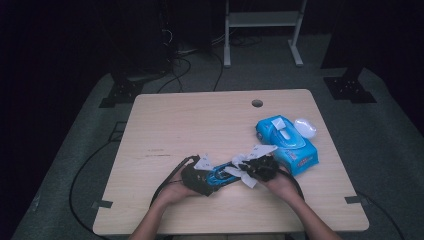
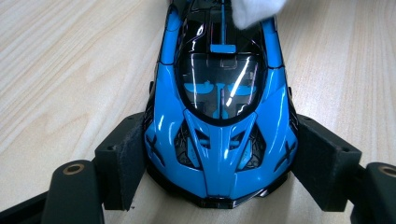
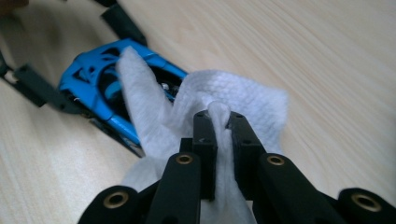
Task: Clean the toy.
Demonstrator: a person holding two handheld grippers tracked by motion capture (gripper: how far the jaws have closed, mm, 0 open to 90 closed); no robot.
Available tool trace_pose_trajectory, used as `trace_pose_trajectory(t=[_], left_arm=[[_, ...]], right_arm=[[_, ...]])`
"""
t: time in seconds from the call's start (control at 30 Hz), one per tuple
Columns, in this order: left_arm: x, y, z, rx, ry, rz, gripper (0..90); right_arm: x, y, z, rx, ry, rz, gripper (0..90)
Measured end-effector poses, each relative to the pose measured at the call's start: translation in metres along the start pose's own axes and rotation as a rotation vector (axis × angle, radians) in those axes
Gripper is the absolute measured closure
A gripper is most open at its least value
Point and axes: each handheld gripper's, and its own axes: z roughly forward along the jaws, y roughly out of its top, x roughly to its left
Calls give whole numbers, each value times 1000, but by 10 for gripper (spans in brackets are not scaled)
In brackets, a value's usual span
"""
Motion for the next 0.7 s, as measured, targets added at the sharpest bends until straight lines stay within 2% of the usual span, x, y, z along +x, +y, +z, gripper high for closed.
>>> trace_pose_trajectory(t=[0.07, 0.17, 0.3, 0.37, 0.4, 0.47, 0.5, 0.57, 0.63, 0.7], left_arm=[[0, 0, 0, 1, -1, 0, 251], [0, 0, 0, 2, 0, 3, 251], [0, 0, 0, 0, -1, 1, 251], [0, 0, 0, -1, -2, 2, 251], [0, 0, 0, -2, -2, 1, 251], [1, 0, 0, -1, -2, 4, 251], [1, 0, -1, 1, -2, 5, 251], [1, 0, -1, 2, -4, 5, 251], [1, 0, -1, 4, -4, 7, 250], [1, 0, 0, 2, -4, 3, 250]], right_arm=[[0, 2, 1, -13, -2, 2, 826], [6, 14, 11, -42, 37, 13, 825], [17, 28, 29, -30, 64, -20, 824], [15, 29, 33, -25, 66, -22, 824], [11, 28, 32, -19, 60, -9, 824], [2, 25, 30, 0, 5, -15, 825], [-5, 22, 27, -2, 6, 18, 825], [-11, 18, 18, -14, 29, 54, 825], [-10, 14, 8, -39, 76, 57, 825], [-7, 9, 2, -27, 102, 43, 824]])
